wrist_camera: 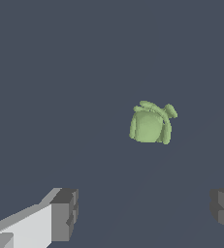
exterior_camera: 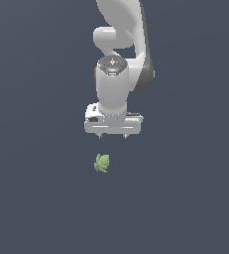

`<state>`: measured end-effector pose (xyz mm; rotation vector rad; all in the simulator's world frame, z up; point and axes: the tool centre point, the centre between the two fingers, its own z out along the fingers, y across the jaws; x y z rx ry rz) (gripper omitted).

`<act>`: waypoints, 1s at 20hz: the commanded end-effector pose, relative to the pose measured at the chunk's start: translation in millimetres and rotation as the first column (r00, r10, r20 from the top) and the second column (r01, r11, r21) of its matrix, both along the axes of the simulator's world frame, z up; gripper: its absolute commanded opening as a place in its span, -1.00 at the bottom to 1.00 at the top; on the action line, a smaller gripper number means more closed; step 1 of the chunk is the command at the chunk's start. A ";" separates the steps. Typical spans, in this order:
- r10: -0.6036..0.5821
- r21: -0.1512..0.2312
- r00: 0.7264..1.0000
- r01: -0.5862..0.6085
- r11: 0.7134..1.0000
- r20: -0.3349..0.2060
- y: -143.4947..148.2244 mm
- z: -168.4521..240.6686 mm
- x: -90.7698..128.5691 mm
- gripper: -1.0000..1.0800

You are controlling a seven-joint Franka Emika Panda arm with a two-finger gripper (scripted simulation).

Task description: Pick up the object and move it to a goal position.

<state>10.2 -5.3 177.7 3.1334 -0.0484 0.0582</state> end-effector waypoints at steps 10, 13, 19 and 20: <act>0.064 -0.021 0.997 -0.063 0.998 0.045 16.9 17.6 12.2 0.92; 0.062 -0.021 0.997 -0.061 0.998 0.044 16.5 17.2 11.9 0.92; 0.040 -0.016 0.999 -0.040 0.999 0.036 9.7 7.2 17.5 0.92; 0.033 -0.015 0.999 -0.033 0.999 0.033 7.6 4.1 19.1 0.92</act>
